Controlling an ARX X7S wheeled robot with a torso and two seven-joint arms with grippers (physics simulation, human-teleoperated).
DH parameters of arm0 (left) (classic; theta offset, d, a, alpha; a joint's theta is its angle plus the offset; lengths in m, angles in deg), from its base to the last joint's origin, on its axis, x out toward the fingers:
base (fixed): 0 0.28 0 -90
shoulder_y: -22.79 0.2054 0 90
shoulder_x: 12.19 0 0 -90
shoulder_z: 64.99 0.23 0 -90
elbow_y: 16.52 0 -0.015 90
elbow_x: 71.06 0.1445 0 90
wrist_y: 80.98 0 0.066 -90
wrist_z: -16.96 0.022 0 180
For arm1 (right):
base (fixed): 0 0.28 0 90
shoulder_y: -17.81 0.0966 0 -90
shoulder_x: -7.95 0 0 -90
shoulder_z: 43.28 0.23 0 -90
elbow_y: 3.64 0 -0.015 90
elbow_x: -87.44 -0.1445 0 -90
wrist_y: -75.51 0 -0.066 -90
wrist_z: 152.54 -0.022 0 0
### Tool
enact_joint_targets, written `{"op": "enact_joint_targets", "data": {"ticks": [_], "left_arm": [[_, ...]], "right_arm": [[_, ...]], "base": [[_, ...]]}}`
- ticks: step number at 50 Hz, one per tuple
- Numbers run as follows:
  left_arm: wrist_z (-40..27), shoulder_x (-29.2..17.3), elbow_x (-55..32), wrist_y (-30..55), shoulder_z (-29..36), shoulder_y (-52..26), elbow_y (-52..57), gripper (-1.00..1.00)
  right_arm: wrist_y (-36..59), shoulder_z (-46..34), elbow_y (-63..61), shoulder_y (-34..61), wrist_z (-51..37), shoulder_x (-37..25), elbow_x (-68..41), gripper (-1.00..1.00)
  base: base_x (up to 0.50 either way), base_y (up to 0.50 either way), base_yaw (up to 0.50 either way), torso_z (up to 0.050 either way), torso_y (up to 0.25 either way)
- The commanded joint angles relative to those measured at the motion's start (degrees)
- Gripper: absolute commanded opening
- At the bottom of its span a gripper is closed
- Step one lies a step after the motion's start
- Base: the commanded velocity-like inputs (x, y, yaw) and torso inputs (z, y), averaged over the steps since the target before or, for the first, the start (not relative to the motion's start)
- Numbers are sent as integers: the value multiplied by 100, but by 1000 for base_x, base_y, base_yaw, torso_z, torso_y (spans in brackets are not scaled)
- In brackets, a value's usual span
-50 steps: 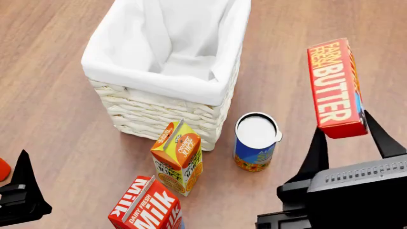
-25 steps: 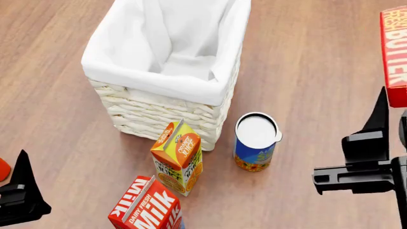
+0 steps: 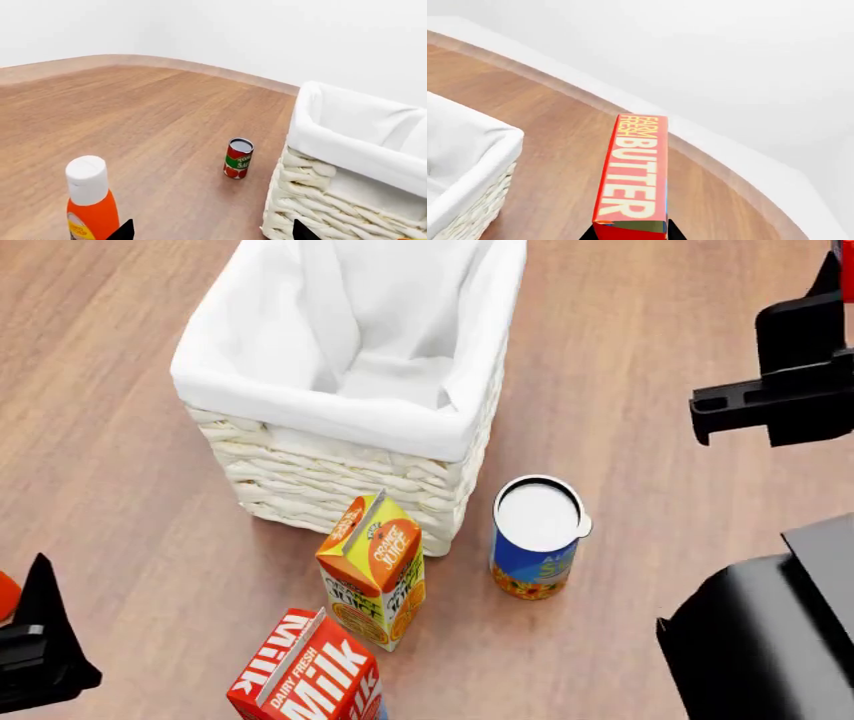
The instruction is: Pick up the butter and put it in the basket.
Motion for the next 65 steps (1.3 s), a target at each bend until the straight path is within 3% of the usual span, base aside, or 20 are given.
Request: {"op": "enact_joint_targets", "data": {"ticks": [1, 33, 55, 65], "left_arm": [[-98, -4, -82, 57, -25, 16, 100, 100], [-269, -51, -313, 145, -112, 77, 273, 100], [-336, -63, -409, 171, -112, 4, 257, 100], [-336, -68, -425, 154, -110, -31, 184, 100]], "right_arm": [[-307, 429, 970, 903, -456, 191, -590, -100], [-929, 1893, 3813, 2333, -2525, 971, -2138, -100], [-1650, 1462, 6411, 3154, -2876, 1204, -3417, -100], [-1812, 737, 7340, 3384, -2475, 1242, -4197, -100]], "base": [[0, 0, 0, 0, 0], [0, 0, 0, 0, 2], [0, 0, 0, 0, 2], [0, 0, 0, 1, 2]]}}
